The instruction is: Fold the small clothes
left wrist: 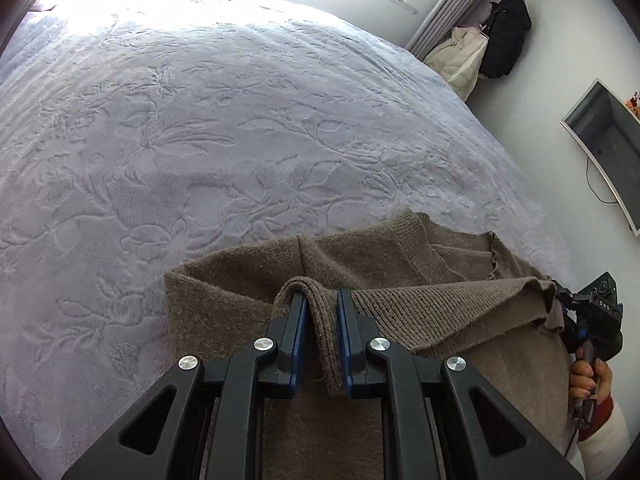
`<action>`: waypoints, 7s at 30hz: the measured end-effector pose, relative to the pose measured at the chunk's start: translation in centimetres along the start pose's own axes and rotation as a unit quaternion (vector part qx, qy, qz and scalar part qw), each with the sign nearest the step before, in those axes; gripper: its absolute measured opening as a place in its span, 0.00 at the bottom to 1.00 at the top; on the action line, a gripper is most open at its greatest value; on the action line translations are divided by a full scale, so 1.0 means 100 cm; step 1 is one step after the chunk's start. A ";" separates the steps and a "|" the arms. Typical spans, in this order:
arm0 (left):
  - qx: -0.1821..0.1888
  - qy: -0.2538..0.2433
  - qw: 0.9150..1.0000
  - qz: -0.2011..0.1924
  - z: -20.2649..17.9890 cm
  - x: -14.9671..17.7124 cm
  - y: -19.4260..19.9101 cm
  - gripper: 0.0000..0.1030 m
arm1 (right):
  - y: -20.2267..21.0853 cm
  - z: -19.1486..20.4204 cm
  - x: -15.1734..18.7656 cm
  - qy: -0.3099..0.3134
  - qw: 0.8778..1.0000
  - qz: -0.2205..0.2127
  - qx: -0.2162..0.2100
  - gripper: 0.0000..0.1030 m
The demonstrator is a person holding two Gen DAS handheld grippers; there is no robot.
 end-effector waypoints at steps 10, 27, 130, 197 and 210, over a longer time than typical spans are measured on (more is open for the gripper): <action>-0.016 -0.012 0.997 -0.079 -0.009 -0.003 0.068 0.77 | 0.040 0.046 -0.015 0.027 0.999 -0.027 -0.006 0.68; -0.055 -0.050 0.997 -0.021 -0.024 0.050 0.016 0.77 | -0.004 0.048 0.025 0.143 0.977 0.060 0.149 0.38; -0.241 -0.080 0.965 -0.064 0.062 0.266 0.214 0.99 | 0.085 0.235 0.363 0.295 0.938 0.085 0.160 1.00; -0.025 0.085 0.996 0.025 0.025 0.204 0.144 0.99 | 0.060 0.176 0.262 0.202 0.967 0.112 0.108 1.00; 0.040 0.130 0.991 0.018 0.011 0.171 0.104 0.99 | -0.030 0.119 0.210 -0.007 0.995 0.098 -0.012 0.55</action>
Point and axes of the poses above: each gripper's, at about its wrist camera, not at the fingertips, and y roughly against the way its jaws point, z to its left, x to its underside, the point moved 4 cm from there along -y, roughly the way its jaws point, and after that the axes turned 15 degrees about y, right-handed, at the moved point
